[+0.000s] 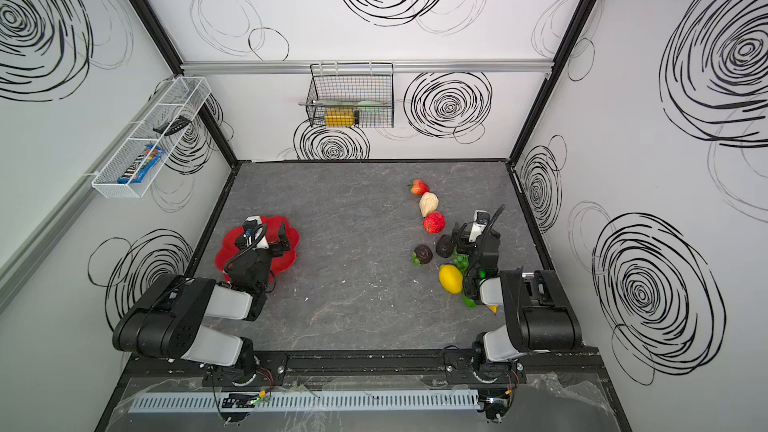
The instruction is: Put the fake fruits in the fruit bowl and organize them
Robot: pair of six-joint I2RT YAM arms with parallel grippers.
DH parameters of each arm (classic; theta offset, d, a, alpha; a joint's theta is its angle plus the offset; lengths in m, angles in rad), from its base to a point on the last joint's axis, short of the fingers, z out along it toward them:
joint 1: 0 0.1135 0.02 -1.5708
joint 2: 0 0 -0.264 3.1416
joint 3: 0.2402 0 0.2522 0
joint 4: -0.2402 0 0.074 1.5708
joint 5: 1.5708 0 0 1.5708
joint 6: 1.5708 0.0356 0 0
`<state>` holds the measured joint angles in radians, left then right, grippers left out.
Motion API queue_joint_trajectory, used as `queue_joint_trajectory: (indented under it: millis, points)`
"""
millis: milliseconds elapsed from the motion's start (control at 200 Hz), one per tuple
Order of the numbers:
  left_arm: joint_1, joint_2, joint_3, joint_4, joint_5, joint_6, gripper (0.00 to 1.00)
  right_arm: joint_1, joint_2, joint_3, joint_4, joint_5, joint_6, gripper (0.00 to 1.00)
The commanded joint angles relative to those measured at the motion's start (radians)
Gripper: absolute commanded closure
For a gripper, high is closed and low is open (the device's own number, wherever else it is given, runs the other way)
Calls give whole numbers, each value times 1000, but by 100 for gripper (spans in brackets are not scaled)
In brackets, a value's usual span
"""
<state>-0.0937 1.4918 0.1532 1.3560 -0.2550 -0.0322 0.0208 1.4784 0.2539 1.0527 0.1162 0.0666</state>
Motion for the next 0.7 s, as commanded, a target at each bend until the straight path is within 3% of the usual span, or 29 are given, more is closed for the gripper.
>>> queue_joint_trajectory:
  millis: [0,695]
  points:
    - [-6,7,13,65,-12,19,4,-3,-3,12,30,-3,1,3]
    - [26,3,14,55,50,-2,4,-3,-4,11,33,-3,0,3]
